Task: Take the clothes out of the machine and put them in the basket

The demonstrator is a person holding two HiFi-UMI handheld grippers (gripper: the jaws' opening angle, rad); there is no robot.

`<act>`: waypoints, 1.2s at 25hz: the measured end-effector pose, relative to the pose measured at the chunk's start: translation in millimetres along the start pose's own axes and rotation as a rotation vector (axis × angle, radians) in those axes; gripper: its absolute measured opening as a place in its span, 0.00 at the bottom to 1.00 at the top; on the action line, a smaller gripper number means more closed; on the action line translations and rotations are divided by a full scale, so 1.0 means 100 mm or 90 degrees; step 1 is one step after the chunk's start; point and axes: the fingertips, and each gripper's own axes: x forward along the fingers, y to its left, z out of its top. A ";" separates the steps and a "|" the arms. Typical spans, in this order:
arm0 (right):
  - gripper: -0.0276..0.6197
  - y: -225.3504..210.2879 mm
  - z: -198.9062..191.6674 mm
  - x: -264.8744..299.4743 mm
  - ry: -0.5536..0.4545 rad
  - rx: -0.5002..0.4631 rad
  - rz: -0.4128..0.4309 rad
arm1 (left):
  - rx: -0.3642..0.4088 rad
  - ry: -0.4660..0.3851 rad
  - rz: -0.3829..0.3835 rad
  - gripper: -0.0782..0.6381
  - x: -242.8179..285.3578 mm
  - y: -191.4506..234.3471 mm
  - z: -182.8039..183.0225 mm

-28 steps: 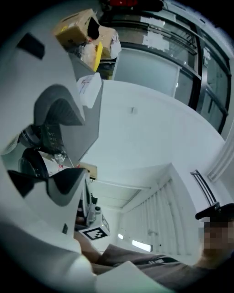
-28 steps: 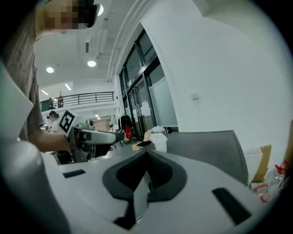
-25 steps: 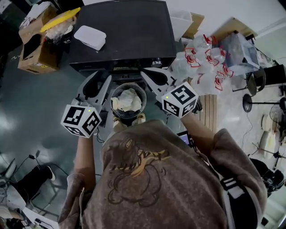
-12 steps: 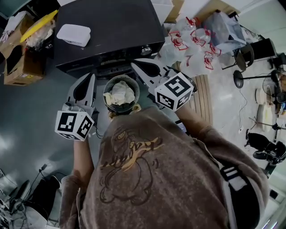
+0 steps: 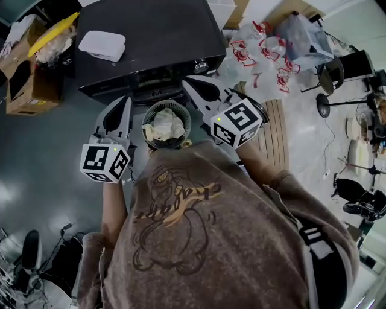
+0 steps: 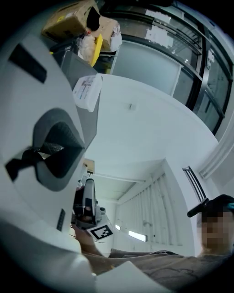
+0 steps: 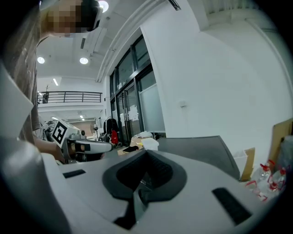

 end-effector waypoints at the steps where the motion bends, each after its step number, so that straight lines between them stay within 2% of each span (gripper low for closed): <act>1: 0.04 0.00 0.00 0.01 0.000 0.000 -0.001 | 0.002 0.000 0.001 0.12 0.01 0.02 0.00; 14: 0.04 -0.07 -0.08 0.06 0.039 -0.003 0.013 | -0.003 0.009 0.012 0.12 0.05 0.15 0.00; 19: 0.04 -0.05 -0.03 0.06 0.037 -0.006 0.013 | 0.004 0.018 -0.003 0.12 0.05 0.11 0.02; 26: 0.04 -0.01 -0.02 0.04 0.026 -0.014 -0.002 | -0.017 0.009 -0.005 0.12 0.03 0.09 -0.01; 30: 0.04 0.07 -0.05 0.11 0.032 -0.016 0.008 | -0.020 0.010 -0.005 0.12 0.01 0.10 -0.05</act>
